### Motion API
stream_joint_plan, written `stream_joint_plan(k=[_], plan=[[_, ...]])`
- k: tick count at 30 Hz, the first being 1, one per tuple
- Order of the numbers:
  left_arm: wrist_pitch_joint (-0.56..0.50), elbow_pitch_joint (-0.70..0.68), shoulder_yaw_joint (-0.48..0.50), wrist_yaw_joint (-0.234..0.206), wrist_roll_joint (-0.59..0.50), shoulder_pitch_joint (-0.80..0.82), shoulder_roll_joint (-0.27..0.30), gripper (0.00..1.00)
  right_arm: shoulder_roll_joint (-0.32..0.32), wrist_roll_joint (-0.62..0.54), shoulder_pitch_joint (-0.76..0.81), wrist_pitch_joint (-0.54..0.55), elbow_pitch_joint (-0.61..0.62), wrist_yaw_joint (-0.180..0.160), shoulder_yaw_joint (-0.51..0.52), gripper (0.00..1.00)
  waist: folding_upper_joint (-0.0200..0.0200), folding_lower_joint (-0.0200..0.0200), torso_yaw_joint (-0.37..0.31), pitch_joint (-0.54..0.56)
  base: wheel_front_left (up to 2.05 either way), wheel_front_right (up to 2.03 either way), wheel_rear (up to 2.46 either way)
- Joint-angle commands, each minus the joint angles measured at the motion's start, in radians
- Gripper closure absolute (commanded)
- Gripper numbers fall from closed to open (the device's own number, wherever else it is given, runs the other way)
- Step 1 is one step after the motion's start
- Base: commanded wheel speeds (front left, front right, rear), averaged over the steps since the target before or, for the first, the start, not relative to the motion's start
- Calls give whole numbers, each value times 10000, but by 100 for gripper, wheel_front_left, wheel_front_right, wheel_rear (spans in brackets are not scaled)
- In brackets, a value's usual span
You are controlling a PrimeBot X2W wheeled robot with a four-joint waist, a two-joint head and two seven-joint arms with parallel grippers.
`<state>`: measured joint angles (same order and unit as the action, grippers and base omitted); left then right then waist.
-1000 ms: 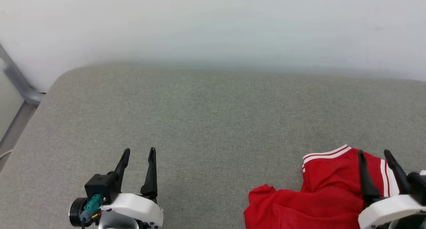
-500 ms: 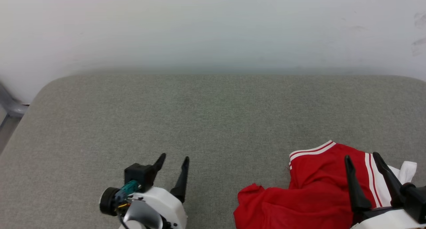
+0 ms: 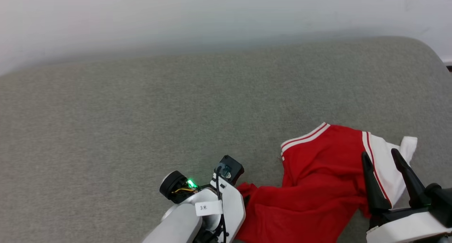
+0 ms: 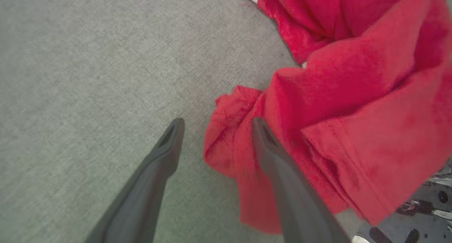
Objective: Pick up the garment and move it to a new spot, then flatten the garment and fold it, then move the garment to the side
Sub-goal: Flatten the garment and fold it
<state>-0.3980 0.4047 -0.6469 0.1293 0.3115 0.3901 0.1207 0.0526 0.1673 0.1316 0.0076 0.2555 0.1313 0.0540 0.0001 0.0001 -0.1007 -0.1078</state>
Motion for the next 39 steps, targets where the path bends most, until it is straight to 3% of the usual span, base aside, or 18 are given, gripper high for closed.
stream_joint_plan(k=[1, 9, 10, 11, 15, 20, 26, 33, 39], plan=[[-508, 219, -474, 10, 207, 412, 199, 0, -35, 170, -196, -119, -142, -10, -15, 0, -1, -1, -443, -461, 0, 0, 0], [-2935, 757, -3442, 66, 1517, 919, 1326, 0, -34, 550, -460, -457, -689, -9, 24, 0, -1, -1, -889, -709, 0, 0, 0], [-3018, 698, -3732, 68, 1701, 985, 1449, 30, -36, 562, -488, -483, -732, -10, 19, 0, -1, -1, -908, -710, 0, 0, 0], [-2977, 649, -3902, 70, 1835, 1073, 1548, 100, -35, 576, -504, -513, -781, -10, 12, 0, -1, -1, -929, -705, 0, 0, 0], [-2116, 503, -3763, -22, 1993, 1594, 1857, 100, -35, 665, -454, -595, -915, -10, 29, 0, -1, -1, -907, -565, 0, 0, 0], [-485, 194, -2871, -655, 1939, 2000, 1953, 100, -36, 615, -427, -581, -1039, -9, 358, 0, -1, -1, -623, -245, 0, 0, 0], [395, -524, -2195, -1314, 1827, 2157, 2501, 100, -34, 484, -443, -555, -934, -10, 645, 0, -1, -1, -176, 126, 0, 0, 0], [886, -2147, -1000, -2590, 2196, 1385, 3496, 100, -33, 547, -209, -460, -899, -10, 833, 0, -1, -1, 564, 468, 0, 0, 0], [1003, -3329, 50, -3934, 3136, -698, 4340, 100, -32, 533, -35, -373, -961, -10, 862, 0, -1, -1, 1141, 789, 0, 0, 0]])
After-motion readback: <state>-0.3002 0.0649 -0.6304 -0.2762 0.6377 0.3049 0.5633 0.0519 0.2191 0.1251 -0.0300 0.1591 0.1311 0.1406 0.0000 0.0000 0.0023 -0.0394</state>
